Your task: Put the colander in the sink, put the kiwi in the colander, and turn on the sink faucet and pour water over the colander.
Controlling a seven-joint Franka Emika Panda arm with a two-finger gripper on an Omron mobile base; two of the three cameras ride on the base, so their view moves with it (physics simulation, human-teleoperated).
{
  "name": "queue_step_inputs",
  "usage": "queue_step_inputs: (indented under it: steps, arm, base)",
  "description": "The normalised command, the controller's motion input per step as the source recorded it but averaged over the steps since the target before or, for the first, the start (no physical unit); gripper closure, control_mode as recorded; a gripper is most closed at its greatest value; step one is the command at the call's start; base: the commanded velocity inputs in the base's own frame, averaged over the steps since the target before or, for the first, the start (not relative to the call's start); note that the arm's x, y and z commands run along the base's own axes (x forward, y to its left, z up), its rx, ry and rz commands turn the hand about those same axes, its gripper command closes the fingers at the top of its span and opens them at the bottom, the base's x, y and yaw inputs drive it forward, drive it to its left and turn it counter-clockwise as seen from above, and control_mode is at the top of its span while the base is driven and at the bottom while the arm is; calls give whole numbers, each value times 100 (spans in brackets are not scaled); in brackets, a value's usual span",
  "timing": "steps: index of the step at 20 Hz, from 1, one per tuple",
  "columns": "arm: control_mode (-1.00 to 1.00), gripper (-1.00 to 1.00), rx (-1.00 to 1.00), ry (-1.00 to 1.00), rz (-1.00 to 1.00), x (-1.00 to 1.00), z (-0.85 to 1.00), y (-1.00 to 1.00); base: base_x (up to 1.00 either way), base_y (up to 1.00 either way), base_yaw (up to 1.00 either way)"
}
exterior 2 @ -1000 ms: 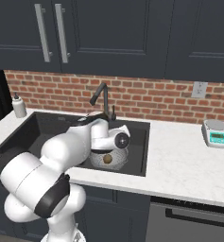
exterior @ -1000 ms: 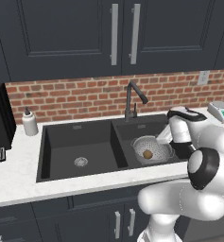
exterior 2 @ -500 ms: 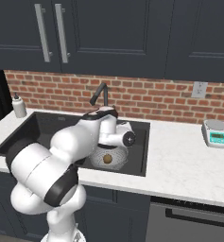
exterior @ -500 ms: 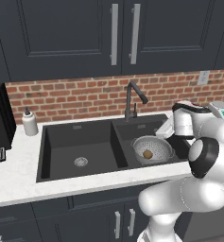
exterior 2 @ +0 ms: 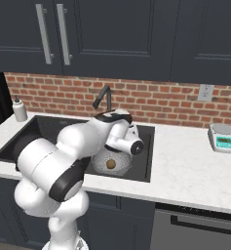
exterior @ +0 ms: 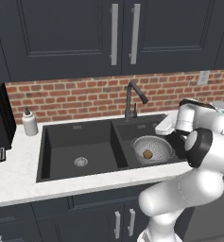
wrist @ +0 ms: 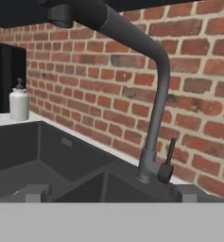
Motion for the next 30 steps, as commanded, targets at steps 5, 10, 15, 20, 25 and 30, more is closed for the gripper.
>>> queue_step_inputs:
  steps: [5, 10, 15, 20, 25, 30]
  arm:
    - [-100, -100, 0, -6, 0, 30, 9, 0]
    - [-100, -100, 0, -3, 0, 39, 1, 0]
    - [-100, -100, 0, 0, 0, 37, 4, 1]
    - [-100, -100, 0, -1, 0, 26, 0, 4]
    - [-100, -100, 0, -6, 0, 11, 0, 8]
    - [-100, -100, 0, -3, 0, 21, 0, 13]
  base:
    - [0, 0, 0]
    - [0, 0, 0]
    - [0, 0, 0]
    - [0, 0, 0]
    - [0, 0, 0]
    - [0, 0, 0]
